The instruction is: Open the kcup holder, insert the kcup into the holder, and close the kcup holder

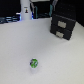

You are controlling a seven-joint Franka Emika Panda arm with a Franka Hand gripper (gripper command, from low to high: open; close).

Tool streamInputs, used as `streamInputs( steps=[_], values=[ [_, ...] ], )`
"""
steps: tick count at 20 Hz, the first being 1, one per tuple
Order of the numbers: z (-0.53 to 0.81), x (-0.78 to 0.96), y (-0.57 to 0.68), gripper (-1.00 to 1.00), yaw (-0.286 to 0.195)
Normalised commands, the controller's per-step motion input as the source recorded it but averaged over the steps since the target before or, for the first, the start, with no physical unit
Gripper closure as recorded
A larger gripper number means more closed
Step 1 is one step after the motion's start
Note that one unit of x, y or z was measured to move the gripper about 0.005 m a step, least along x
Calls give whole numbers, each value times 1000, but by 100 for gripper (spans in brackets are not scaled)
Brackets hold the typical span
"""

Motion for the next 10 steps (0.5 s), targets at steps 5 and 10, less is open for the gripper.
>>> streamInputs(
  steps=[5,10],
  values=[
    [47,-269,671,-100,-149],
    [0,-181,772,-100,-168]
  ],
)
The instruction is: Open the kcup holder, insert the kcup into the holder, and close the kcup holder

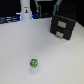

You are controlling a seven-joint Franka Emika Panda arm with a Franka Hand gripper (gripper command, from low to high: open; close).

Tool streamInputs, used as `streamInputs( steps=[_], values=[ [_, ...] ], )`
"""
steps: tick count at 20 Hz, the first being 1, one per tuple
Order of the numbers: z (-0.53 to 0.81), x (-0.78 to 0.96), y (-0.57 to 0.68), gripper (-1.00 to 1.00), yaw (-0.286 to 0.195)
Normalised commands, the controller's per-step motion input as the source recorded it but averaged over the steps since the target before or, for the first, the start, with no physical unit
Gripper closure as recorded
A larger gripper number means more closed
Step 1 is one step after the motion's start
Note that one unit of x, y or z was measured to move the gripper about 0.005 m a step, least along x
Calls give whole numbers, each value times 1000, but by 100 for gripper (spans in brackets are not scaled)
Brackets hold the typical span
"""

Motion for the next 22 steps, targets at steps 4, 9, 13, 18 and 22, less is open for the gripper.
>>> streamInputs(
  steps=[4,9,13,18,22],
  values=[
    [-16,-165,804,-100,-168],
    [-94,-180,789,-100,-172],
    [-146,-119,744,-100,-177],
    [-195,-59,652,-100,-167],
    [-226,-34,584,-100,-159]
  ],
)
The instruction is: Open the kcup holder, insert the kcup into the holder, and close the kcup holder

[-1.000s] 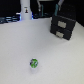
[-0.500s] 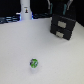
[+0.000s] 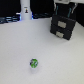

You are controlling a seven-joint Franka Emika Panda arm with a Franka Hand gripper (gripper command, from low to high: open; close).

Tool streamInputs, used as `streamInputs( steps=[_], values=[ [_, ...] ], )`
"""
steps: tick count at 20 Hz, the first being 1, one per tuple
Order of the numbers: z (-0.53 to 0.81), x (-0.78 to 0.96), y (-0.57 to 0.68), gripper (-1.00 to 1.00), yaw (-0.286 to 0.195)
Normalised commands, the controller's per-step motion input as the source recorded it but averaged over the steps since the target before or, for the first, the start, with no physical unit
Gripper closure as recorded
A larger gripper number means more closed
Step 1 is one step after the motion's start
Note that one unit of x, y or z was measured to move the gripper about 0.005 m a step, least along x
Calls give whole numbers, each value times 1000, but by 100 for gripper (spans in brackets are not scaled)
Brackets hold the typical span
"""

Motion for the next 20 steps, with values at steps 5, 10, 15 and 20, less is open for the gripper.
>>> streamInputs(
  steps=[5,10,15,20],
  values=[
    [-229,-69,514,-100,-153],
    [-281,-126,415,-100,-125],
    [-333,-191,194,-100,-60],
    [-353,-341,3,-100,0]
  ],
)
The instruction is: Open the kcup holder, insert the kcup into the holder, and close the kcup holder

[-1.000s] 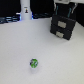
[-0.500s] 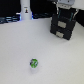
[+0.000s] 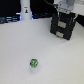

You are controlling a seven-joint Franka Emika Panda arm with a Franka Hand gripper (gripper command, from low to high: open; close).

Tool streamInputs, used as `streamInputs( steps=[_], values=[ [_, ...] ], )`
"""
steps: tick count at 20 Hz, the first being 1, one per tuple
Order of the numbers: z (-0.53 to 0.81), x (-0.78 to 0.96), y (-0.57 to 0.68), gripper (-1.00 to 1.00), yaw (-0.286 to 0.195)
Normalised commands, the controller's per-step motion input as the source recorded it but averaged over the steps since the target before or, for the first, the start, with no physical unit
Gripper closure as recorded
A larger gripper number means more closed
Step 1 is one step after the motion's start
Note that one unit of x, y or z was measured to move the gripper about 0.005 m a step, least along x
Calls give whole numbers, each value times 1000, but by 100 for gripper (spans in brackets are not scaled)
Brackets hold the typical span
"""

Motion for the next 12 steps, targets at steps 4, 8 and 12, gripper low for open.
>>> streamInputs(
  steps=[4,8,12],
  values=[
    [-398,-411,0,-100,10],
    [-294,-346,16,-100,4],
    [-75,-229,39,100,0]
  ],
)
